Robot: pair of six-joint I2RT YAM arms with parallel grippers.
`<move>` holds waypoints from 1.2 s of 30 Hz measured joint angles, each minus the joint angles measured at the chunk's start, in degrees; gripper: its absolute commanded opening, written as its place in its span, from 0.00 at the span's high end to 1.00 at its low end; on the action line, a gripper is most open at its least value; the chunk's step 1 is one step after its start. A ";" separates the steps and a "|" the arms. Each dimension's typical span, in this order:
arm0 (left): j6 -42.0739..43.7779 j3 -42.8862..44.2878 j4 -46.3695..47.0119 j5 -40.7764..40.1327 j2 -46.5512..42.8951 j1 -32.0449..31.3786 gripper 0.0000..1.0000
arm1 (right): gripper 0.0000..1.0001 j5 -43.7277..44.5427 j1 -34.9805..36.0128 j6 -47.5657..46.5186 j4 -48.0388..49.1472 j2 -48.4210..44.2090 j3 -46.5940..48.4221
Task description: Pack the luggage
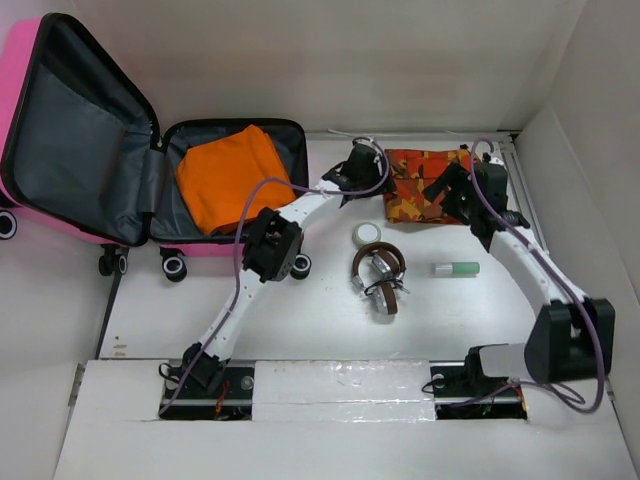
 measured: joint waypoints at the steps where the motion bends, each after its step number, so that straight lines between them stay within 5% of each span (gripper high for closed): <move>1: 0.11 1.09 -0.15 -0.31 1.03 -0.22 0.35 | 0.15 0.22 0.87 0.07 0.26 -2.62 -1.01; 11: -1.57 4.42 3.15 -0.74 4.39 -1.55 0.41 | 0.18 0.96 10.64 0.07 1.01 -19.50 -4.37; 15: -3.45 5.90 6.36 -0.42 6.67 -1.70 0.63 | 0.19 1.01 13.46 0.00 0.39 -23.71 -4.44; 16: -3.91 5.90 6.86 -0.44 6.95 -1.68 0.77 | 0.19 1.05 14.21 -0.02 0.04 -24.85 -4.44; 19: -4.98 5.73 8.22 -0.42 7.63 -1.57 1.00 | 0.19 1.57 16.46 -0.22 -1.14 -28.04 -4.44; 30: -0.11 1.11 9.94 -0.17 2.34 -1.22 1.00 | 0.19 3.67 19.41 -1.99 -3.78 -37.11 -6.93; 36: 0.92 4.24 8.57 6.78 -5.11 4.74 1.00 | 0.19 3.74 19.50 -2.19 -3.61 -39.47 -12.85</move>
